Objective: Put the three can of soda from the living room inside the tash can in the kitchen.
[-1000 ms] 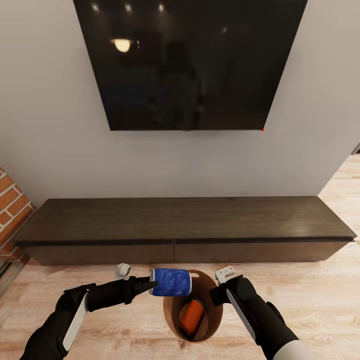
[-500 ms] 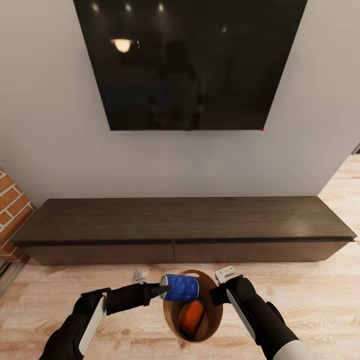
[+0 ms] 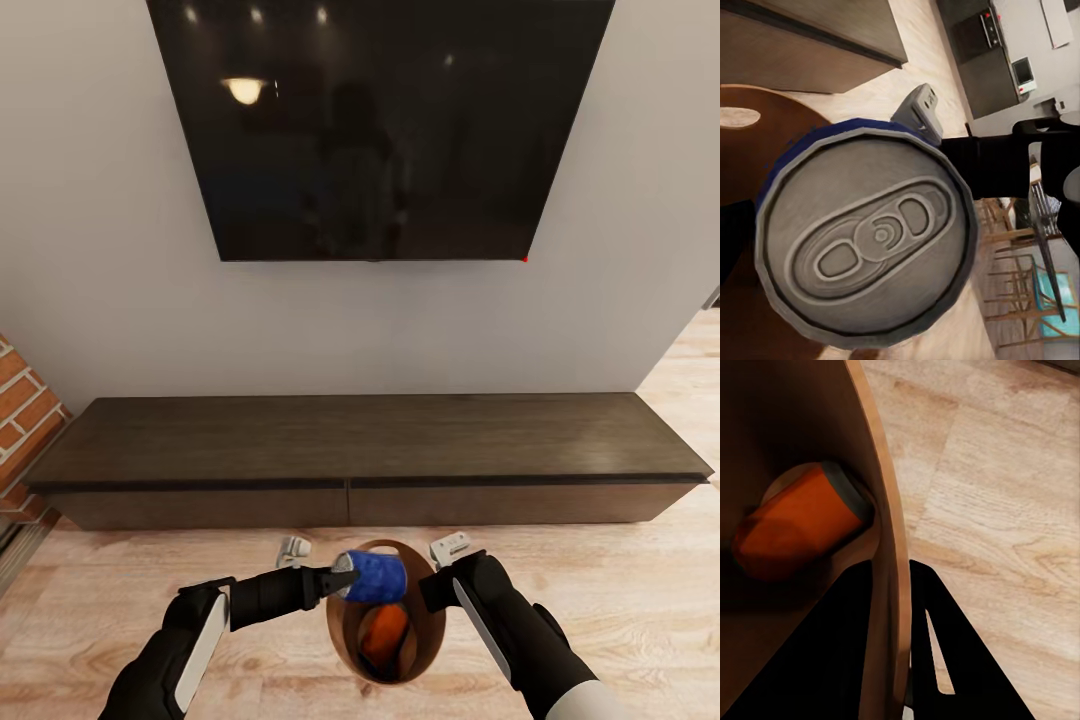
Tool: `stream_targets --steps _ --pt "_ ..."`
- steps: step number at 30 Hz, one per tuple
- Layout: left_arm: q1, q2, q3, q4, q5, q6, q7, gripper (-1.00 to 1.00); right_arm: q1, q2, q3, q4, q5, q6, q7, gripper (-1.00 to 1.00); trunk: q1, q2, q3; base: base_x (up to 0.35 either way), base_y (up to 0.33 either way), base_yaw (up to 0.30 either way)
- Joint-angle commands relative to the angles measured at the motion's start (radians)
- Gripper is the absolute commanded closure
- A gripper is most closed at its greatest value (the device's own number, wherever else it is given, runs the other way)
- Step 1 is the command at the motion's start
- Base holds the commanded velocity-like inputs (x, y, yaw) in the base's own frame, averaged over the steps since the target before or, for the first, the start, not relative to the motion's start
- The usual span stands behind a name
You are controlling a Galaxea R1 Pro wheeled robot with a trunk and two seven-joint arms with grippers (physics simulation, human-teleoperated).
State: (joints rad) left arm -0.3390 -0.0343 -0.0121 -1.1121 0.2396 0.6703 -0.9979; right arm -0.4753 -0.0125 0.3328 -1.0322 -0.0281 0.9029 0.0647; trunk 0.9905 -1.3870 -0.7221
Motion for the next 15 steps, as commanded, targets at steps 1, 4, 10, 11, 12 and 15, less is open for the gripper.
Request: stream_targets --steps 1,4,10,11,12,15 --pt "0.000 0.000 0.000 0.000 0.000 0.000 0.005 -1.00 0.000 0.000 0.000 0.000 -0.018 0.000 0.006 1.00 0.000 0.000 0.000 0.000 0.000 0.000" --pt "0.000 -0.001 0.001 0.000 0.000 0.000 0.013 -1.00 0.000 0.000 0.000 0.000 -0.018 0.000 0.006 1.00 0.000 0.000 0.000 0.000 0.000 0.000" --pt "0.000 0.007 0.008 -0.001 0.003 0.002 -0.011 -1.00 0.000 0.000 0.000 0.000 -0.018 0.001 0.007 1.00 0.000 0.000 0.000 0.000 0.000 0.000" --pt "0.000 0.015 0.009 -0.001 0.003 0.002 -0.027 -1.00 0.000 0.000 0.000 0.000 -0.019 0.001 0.007 1.00 0.000 0.000 0.000 0.000 0.000 0.000" --pt "0.000 0.051 0.011 0.000 0.004 0.003 -0.089 -1.00 0.000 0.000 0.000 0.000 -0.019 0.001 0.008 1.00 0.000 0.000 0.000 0.000 0.000 0.000" --pt "0.000 0.173 0.031 0.041 0.005 0.000 -0.344 -1.00 0.000 0.000 0.000 0.000 -0.019 0.001 0.008 1.00 0.000 0.000 0.000 0.000 0.000 0.000"
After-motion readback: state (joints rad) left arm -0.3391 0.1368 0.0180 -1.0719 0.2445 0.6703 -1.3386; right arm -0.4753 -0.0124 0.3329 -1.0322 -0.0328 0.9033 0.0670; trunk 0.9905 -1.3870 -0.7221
